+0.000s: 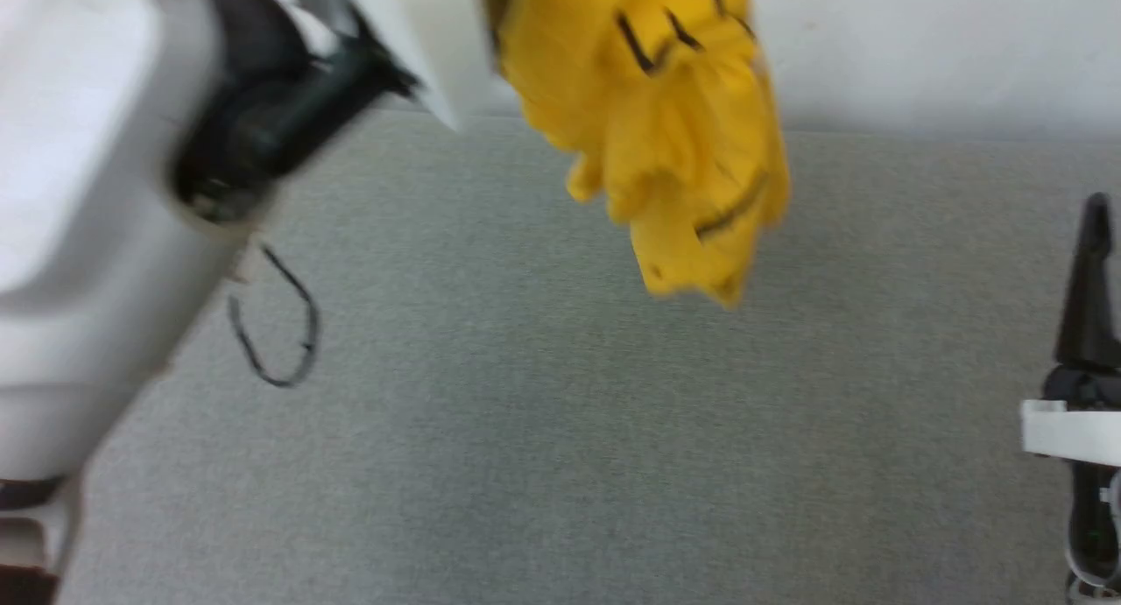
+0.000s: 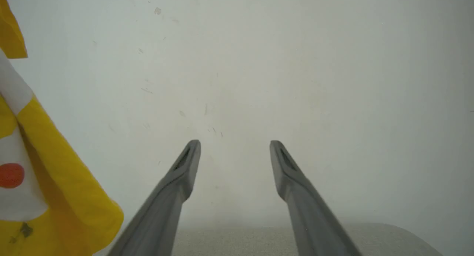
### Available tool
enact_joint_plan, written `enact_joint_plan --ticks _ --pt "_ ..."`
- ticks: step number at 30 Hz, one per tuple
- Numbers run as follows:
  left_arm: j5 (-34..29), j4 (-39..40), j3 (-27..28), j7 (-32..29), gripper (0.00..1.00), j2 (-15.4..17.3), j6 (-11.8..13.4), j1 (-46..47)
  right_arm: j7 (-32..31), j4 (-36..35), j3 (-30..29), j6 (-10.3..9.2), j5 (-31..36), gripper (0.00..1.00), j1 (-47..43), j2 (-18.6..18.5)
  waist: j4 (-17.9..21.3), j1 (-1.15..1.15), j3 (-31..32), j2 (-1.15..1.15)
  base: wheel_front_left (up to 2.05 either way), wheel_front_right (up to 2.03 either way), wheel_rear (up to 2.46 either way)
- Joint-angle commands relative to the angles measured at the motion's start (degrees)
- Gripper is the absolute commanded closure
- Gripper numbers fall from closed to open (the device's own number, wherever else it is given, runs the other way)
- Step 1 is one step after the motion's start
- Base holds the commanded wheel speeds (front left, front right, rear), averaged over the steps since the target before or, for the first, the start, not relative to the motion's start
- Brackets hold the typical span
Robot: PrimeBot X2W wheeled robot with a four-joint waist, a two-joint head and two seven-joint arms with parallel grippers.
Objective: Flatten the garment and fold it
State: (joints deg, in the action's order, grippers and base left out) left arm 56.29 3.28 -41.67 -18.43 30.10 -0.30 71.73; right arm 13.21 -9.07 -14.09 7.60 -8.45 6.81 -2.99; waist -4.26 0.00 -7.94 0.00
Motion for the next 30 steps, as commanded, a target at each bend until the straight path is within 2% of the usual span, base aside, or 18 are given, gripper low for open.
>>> enact_joint_plan --ticks 1,7,11,17,20,23,24,25,26,30 --pt "-0.55 0.57 -0.96 -0.19 1.0 -1.03 0.77 -0.69 0.35 -0.49 -0.66 -0.11 -0.37 0.0 -0.02 0.11 2.32 0.0 -0.14 0.0 0.0 0.0 0.0" --pt "-1.82 -0.01 -4.98 3.59 1.0 -6.99 5.03 -7.8 0.68 -1.95 -3.36 -0.11 -1.02 0.0 -0.11 0.11 4.9 0.0 -1.54 0.0 0.0 0.0 0.0" --pt "-5.55 -4.4 -9.12 7.9 1.0 -8.62 7.07 -14.21 0.8 -1.65 -2.95 -0.11 -1.7 0.0 -0.53 0.11 6.34 0.0 -2.19 0.0 0.0 0.0 0.0" --pt "-9.95 -16.33 -17.43 9.41 1.0 -7.57 7.94 -24.35 0.91 -0.82 -1.0 -0.11 -2.23 0.0 -0.87 0.11 7.64 0.0 -2.95 0.0 0.0 0.0 0.0" --pt "-8.67 -20.94 -19.78 8.89 1.0 -8.03 7.15 -29.05 0.75 -0.57 -0.6 -0.11 -2.07 0.0 -1.28 0.11 7.47 0.0 -3.0 0.0 0.0 0.0 0.0" --pt "-6.73 -23.61 -19.79 10.11 1.0 -9.4 6.7 -32.06 0.26 -0.36 -0.5 -0.11 -1.84 0.0 -1.83 0.11 6.51 0.0 -2.71 0.0 0.0 0.0 0.0" --pt "-6.44 -24.06 -19.48 11.03 0.89 -9.79 6.75 -32.53 0.05 -0.33 -0.37 -0.11 -1.75 0.0 -1.94 0.11 6.2 0.0 -2.56 0.0 0.0 0.0 0.0" --pt "-6.06 -24.29 -18.8 12.31 0.04 -10.17 6.86 -32.83 -0.12 -0.34 -0.24 -0.11 -1.69 0.0 -2.03 0.11 5.8 0.0 -2.34 0.0 0.0 0.0 0.0" --pt "-5.71 -24.33 -17.59 14.19 0.0 -10.49 7.41 -33.0 -0.27 -0.36 -0.05 -0.11 -1.7 0.0 -2.07 0.11 5.48 0.0 -2.06 0.0 0.0 0.0 0.0" --pt "-5.16 -21.43 -12.5 22.2 0.0 -10.05 10.02 -33.7 -0.65 -0.16 0.37 -0.11 -1.69 0.0 -2.08 0.11 4.39 0.0 -0.78 0.0 0.0 0.0 0.0"
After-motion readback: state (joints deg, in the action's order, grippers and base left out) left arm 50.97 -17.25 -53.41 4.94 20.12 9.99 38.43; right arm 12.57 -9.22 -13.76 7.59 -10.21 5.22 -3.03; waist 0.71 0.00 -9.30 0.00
